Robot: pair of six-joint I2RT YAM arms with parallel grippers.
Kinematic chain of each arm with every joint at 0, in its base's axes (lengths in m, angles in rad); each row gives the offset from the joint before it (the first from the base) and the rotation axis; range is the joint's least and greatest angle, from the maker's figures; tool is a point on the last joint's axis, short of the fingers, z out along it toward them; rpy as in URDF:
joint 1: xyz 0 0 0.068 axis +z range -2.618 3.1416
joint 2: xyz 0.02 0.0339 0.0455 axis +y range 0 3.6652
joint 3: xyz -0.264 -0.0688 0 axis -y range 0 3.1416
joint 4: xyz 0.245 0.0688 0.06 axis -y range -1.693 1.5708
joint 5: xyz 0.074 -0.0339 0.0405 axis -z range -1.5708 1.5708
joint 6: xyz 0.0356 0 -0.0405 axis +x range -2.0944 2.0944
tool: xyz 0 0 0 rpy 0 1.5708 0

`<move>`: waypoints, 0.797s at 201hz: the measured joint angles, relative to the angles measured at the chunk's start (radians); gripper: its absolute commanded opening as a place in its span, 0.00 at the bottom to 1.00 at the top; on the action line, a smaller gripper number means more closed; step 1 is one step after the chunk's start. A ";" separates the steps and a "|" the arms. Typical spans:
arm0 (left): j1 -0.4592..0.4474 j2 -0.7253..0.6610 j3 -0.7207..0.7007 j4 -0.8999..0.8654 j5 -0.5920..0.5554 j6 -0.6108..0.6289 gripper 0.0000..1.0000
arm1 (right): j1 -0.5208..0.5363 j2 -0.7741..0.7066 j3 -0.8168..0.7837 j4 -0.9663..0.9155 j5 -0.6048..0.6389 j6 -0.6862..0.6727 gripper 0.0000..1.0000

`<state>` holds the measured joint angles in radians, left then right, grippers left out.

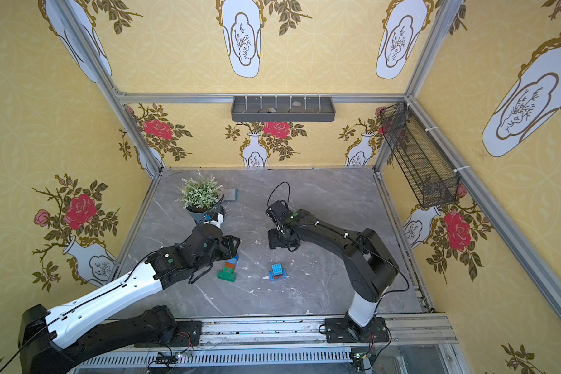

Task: Assemble the number 1 with lego
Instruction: Pick up the lego brick from the center of the board.

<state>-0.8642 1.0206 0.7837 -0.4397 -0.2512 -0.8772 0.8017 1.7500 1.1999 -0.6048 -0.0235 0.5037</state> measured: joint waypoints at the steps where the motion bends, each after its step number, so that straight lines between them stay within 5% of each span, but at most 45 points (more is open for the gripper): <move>1: 0.000 -0.001 -0.001 0.000 -0.001 0.000 0.48 | -0.001 0.003 0.001 0.000 0.000 0.000 0.71; 160: 0.006 -0.058 0.013 -0.072 -0.137 -0.035 0.49 | 0.010 0.307 0.256 -0.073 0.034 -0.036 0.44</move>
<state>-0.8577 0.9627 0.7971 -0.5121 -0.3878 -0.9127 0.8116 2.0571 1.4555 -0.6781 0.0101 0.4675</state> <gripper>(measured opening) 0.493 0.464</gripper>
